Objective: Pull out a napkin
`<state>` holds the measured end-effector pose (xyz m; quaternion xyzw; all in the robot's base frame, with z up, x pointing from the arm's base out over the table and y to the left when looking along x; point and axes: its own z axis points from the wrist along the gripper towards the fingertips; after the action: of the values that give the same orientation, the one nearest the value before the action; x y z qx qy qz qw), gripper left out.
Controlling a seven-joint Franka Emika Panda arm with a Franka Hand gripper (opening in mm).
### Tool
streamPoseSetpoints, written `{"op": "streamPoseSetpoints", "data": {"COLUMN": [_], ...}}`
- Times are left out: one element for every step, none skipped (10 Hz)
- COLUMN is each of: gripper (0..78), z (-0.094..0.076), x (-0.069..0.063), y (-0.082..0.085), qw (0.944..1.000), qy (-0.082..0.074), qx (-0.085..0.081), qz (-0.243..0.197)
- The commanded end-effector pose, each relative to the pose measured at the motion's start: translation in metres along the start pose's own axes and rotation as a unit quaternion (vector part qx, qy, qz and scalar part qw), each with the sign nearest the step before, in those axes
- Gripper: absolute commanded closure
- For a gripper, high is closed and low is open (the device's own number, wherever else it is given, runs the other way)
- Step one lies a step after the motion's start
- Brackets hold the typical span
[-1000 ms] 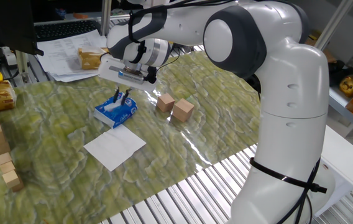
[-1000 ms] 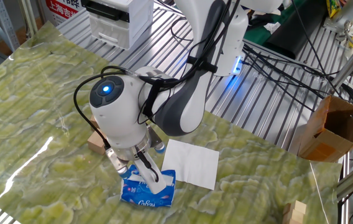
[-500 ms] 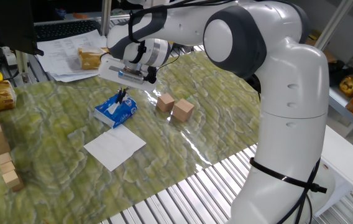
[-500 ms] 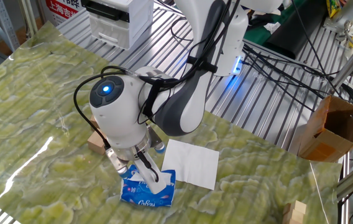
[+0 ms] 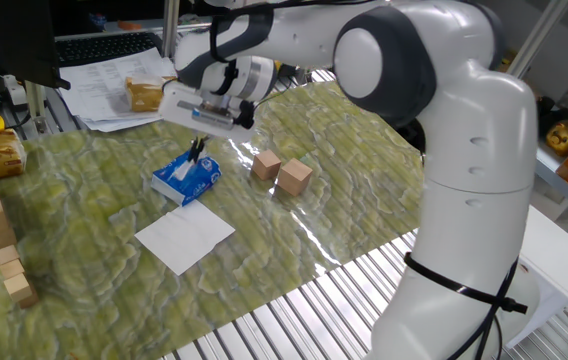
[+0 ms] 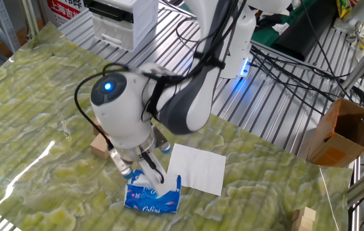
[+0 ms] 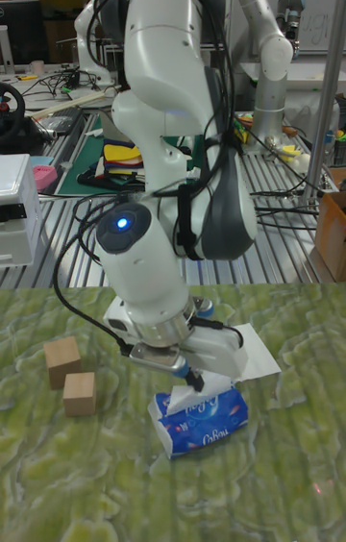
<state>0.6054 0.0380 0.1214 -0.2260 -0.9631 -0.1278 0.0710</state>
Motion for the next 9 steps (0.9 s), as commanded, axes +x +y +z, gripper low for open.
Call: {"op": "streamPoseSetpoints", "data": {"gripper": [76.3,76.3,76.3,76.3,76.3,76.3,76.3,76.3,76.3], "z": [-0.051,-0.064,-0.079,-0.098,-0.114,-0.125,-0.128,-0.128,-0.128], "x": [0.019,0.025,0.034,0.046,0.058,0.070,0.076,0.076,0.076], "y": [0.002,0.001,0.001,0.001,0.003,0.005,0.007,0.007,0.006], "qw": [1.0000,0.9999,0.9998,0.9996,0.9995,0.9993,0.9993,0.9992,0.9992], "qy": [0.005,0.008,0.014,0.023,0.029,0.032,0.033,0.035,0.033], "qx": [0.004,0.004,0.007,0.012,0.015,0.017,0.018,0.019,0.020], "qz": [-0.003,-0.011,-0.013,-0.011,-0.004,0.001,0.007,0.006,0.005]}}
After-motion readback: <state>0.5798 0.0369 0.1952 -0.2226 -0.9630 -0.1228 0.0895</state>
